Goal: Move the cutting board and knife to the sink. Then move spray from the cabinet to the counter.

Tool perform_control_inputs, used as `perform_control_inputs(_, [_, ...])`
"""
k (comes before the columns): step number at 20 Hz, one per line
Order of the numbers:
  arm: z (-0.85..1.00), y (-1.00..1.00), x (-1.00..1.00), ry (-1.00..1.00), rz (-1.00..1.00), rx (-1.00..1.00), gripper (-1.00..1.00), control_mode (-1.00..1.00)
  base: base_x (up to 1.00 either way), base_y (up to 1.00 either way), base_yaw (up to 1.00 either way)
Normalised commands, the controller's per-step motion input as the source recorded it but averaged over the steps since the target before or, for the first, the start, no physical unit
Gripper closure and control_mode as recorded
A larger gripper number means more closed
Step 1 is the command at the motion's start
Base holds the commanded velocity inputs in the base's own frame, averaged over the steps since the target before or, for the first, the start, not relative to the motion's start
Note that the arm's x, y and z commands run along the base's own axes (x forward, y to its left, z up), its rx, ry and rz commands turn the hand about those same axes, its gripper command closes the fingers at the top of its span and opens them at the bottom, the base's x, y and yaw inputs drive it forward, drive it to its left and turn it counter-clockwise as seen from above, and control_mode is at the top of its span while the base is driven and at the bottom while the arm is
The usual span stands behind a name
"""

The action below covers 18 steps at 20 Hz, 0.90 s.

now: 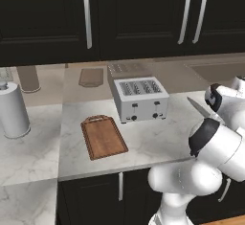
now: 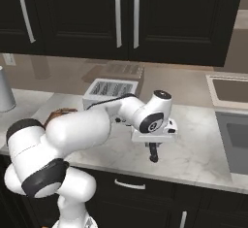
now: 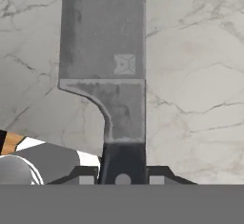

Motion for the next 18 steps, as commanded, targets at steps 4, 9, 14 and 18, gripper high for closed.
perform_control_inputs(4, [0.43,0.25,-0.51,0.00,0.00,-0.03,1.00,-1.00,0.00,0.00,0.00])
perform_control_inputs(9, [0.49,0.22,-0.47,0.00,0.00,-0.01,1.00,-1.00,0.00,0.00,0.00])
perform_control_inputs(14, [0.45,0.23,-0.28,0.00,0.01,-0.03,1.00,-1.00,0.00,0.00,0.00])
perform_control_inputs(18, [0.01,-0.29,-0.05,0.07,0.00,0.00,1.00,1.00,-0.11,-0.49,0.00])
